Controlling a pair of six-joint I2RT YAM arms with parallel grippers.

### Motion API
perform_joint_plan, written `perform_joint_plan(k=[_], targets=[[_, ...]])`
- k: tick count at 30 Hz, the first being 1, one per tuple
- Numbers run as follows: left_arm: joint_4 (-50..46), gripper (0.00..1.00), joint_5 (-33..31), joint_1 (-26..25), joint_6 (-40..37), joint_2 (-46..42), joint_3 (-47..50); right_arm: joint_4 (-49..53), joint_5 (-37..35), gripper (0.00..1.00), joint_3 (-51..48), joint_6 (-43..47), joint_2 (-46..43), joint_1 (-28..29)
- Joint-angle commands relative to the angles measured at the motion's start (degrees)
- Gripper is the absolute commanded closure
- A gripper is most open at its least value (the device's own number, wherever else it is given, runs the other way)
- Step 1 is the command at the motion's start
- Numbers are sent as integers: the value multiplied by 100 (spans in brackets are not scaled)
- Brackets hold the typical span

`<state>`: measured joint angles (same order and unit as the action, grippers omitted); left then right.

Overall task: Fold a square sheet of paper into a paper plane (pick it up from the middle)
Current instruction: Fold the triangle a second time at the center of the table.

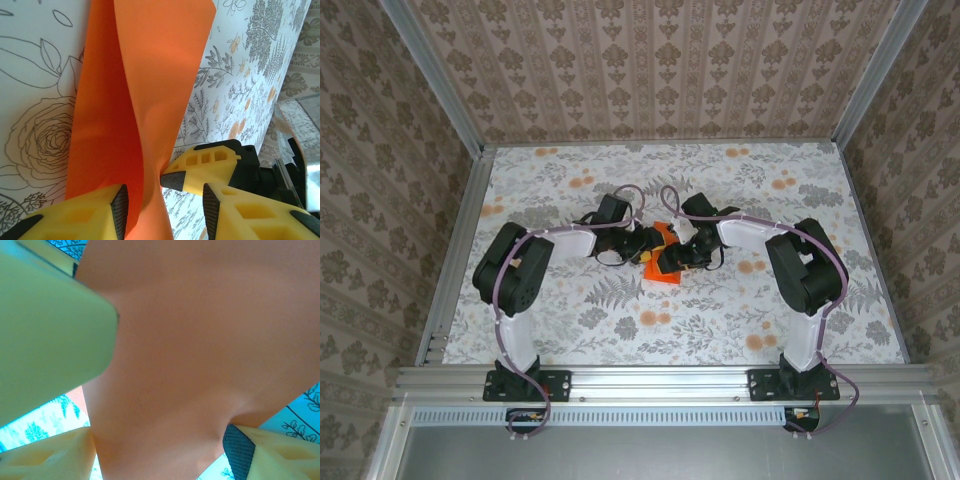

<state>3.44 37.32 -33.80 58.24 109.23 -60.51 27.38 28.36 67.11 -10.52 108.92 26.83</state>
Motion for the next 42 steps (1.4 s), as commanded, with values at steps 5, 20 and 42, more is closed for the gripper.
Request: perform_joint_plan(k=[5, 20, 42], targets=[[-280, 59, -6, -21, -231, 184, -151, -244, 391, 24, -306, -70, -388, -13], [-413, 65, -216, -13, -322, 266, -120, -686, -485, 54, -77, -1113, -503, -387], [-494, 58, -112, -363, -190, -591, 524, 20, -955, 66, 933, -1429, 923, -389]])
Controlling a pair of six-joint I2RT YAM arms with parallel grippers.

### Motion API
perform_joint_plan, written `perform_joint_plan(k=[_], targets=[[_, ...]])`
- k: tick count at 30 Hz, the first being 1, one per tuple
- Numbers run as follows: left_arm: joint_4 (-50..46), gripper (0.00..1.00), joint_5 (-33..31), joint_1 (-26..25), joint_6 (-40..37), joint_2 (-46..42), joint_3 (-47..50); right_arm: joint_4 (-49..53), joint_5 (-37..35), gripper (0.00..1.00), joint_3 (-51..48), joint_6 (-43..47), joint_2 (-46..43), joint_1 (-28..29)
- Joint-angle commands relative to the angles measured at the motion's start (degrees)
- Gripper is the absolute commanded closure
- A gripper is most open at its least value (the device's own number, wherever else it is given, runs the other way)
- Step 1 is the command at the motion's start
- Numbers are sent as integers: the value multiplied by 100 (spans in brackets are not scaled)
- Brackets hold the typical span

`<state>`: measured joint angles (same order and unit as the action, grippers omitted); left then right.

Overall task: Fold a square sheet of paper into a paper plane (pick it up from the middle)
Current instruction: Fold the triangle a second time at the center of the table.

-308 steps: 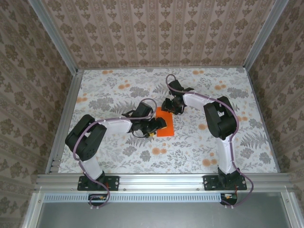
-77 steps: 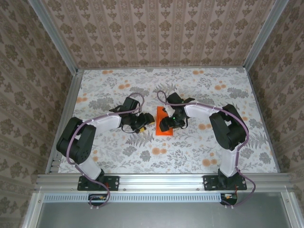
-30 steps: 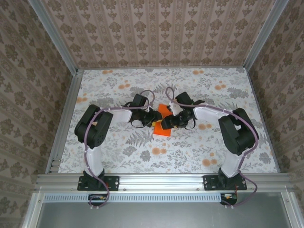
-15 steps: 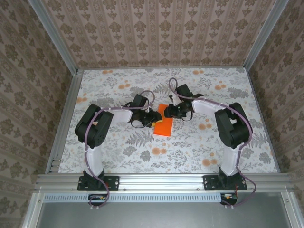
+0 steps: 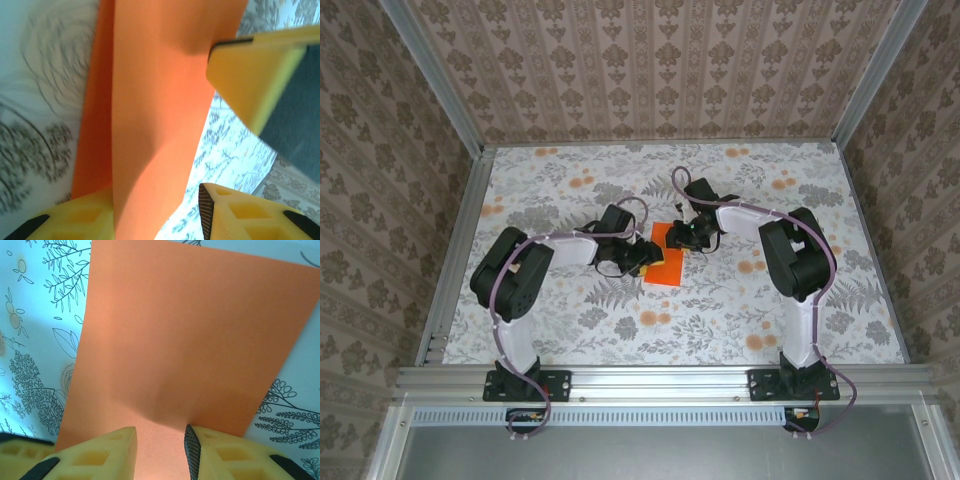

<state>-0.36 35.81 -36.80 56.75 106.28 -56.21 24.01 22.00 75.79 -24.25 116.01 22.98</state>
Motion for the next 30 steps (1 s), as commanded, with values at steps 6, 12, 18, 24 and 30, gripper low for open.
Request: perform_joint_plan(k=[6, 12, 18, 24, 30], targets=[[-377, 58, -30, -100, -128, -568, 35, 444, -363, 66, 151, -51, 258, 2], [-588, 57, -13, -106, -227, -635, -153, 491, -336, 66, 190, -3, 273, 1], [-317, 57, 66, -146, -137, -580, -267, 526, -328, 68, 199, -12, 317, 0], [-135, 57, 245, -196, -68, -438, -413, 543, -308, 71, 234, -58, 361, 2], [80, 57, 233, -221, 21, -101, -595, 513, -208, 71, 193, -96, 334, -4]])
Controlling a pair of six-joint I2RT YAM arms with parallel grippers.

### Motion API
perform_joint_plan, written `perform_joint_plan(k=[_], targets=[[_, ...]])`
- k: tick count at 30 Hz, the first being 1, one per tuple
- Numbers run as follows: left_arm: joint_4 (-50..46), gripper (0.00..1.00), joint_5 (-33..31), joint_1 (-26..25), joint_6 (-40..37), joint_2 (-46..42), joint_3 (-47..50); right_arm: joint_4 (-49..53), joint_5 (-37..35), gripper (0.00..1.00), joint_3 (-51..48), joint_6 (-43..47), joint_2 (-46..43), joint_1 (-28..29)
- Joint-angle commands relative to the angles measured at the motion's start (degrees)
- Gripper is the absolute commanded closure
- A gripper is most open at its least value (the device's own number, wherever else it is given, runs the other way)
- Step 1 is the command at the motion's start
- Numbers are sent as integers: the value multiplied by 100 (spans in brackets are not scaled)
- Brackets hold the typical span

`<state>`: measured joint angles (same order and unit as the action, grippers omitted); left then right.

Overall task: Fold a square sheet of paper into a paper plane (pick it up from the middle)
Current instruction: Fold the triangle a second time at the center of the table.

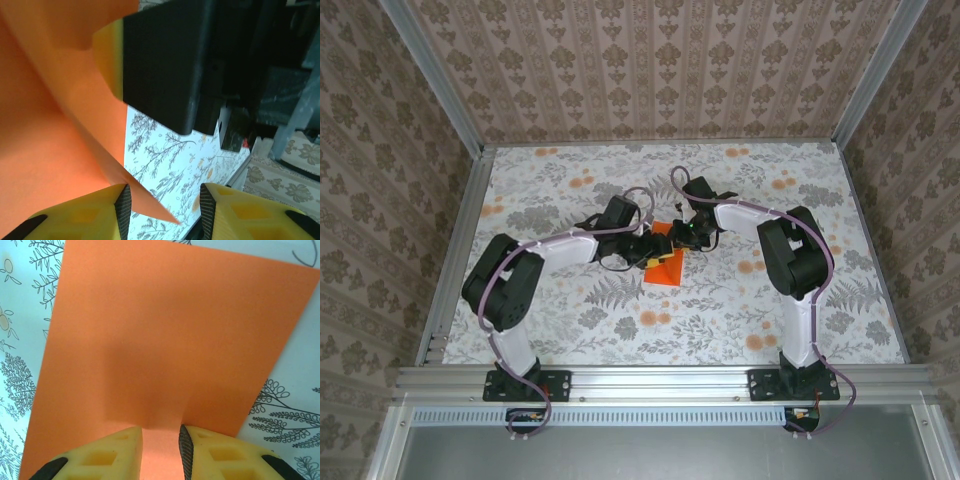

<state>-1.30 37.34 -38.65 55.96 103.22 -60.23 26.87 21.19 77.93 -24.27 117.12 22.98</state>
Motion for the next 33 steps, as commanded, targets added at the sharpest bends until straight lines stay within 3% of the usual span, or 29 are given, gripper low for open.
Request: perform_joint_plan(k=[1, 15, 25, 33], targets=[[203, 58, 74, -35, 115, 269, -224, 214, -92, 71, -28, -108, 211, -12], [190, 68, -307, -11, 114, 560, -154, -432, 1011, 68, -279, -427, -486, -363], [174, 74, -334, -2, 102, 590, -140, -671, 1279, 60, -1289, -295, -1463, -415], [146, 77, -356, 7, 102, 603, -140, -728, 1698, 61, -1557, -107, -1439, -400]])
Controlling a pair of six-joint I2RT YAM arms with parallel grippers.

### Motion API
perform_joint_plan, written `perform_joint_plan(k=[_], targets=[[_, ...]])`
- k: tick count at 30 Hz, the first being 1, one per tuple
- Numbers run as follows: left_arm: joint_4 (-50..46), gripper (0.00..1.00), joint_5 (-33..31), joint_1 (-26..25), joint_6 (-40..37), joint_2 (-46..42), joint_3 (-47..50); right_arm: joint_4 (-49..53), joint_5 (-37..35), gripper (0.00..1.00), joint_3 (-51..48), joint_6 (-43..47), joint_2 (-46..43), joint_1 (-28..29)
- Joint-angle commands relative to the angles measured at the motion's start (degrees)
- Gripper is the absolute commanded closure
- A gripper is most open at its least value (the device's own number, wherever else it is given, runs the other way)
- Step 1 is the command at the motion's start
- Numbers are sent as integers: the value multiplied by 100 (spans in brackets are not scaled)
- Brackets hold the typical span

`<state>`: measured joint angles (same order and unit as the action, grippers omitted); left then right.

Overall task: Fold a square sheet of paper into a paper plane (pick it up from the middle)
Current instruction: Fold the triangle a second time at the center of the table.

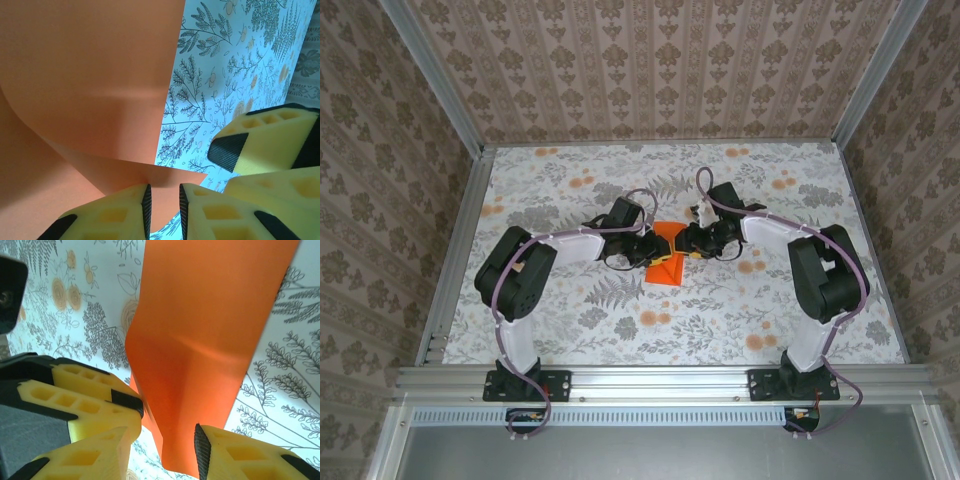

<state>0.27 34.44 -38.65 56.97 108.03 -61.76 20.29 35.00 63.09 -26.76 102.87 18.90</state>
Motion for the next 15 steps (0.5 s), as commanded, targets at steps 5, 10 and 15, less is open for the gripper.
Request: perform_joint_plan(k=[5, 10, 15], targets=[[-27, 77, -66, 7, 1, 122, -6, -95, 425, 66, -64, 172, 117, 7], [-28, 78, -60, 7, 16, 131, -23, -131, 502, 70, -34, 174, 251, 9], [-50, 78, -58, 16, 5, 123, -54, -114, 538, 77, -20, 213, 314, 11]])
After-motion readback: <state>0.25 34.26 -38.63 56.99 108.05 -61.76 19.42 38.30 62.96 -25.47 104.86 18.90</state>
